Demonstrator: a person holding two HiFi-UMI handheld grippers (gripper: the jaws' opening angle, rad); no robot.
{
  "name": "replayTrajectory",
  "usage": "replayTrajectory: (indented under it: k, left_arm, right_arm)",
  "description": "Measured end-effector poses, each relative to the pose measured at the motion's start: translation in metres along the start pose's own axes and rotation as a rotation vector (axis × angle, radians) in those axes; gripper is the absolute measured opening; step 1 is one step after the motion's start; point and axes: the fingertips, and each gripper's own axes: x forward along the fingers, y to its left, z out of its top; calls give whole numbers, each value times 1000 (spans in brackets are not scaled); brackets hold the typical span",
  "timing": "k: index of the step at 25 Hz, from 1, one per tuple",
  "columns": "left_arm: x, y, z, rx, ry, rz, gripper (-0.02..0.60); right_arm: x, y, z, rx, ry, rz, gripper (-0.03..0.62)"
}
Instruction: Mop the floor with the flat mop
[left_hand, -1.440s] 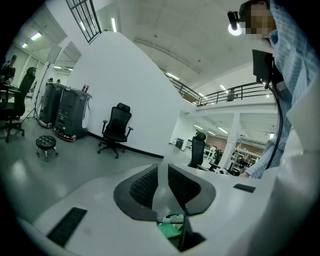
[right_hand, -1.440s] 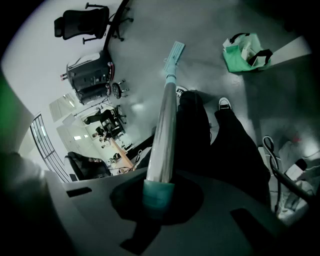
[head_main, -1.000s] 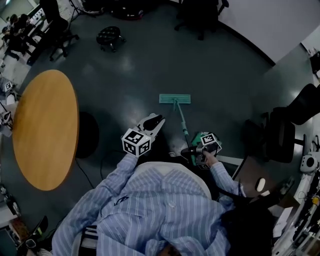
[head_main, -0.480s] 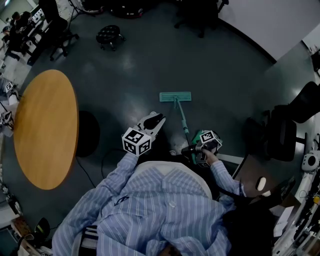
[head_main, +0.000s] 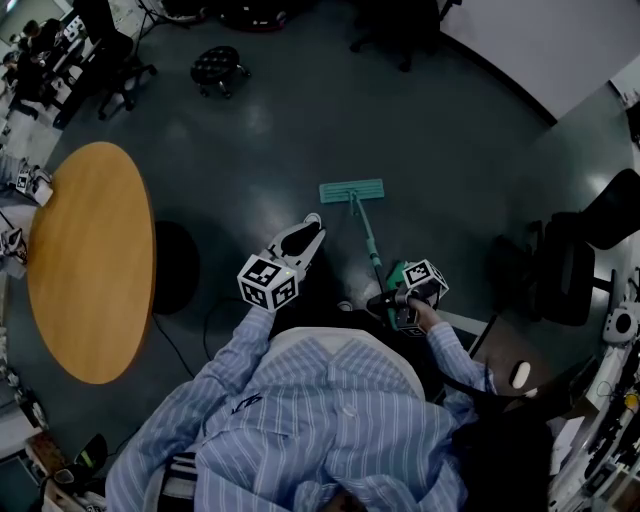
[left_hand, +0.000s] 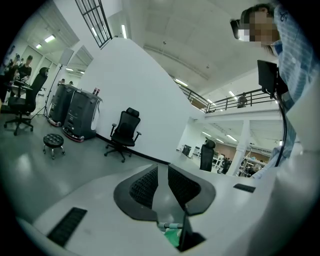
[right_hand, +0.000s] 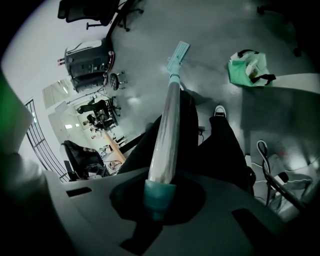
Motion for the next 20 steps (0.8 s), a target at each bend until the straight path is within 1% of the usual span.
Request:
replayTrajectory:
  k: [4,9,13,16,20]
  left_arm:
    - [24,30,4,10,27,-1,64]
    - [54,79,21,12,44,16,64]
    - [74,124,44,11,71,4,64]
    - [88,157,57,-8,80,15,64]
    - [108,195,69,-26,84,19,64]
  right_arm:
    - [-2,16,19,-16,8,-2,11]
    - [-4,45,50,-16,8,-38,11]
    - [0,83,80,-12,16,-54,11]
    - [1,113,104,-1,28,-54,11]
    - [-6,154,152,12,17,-50,11]
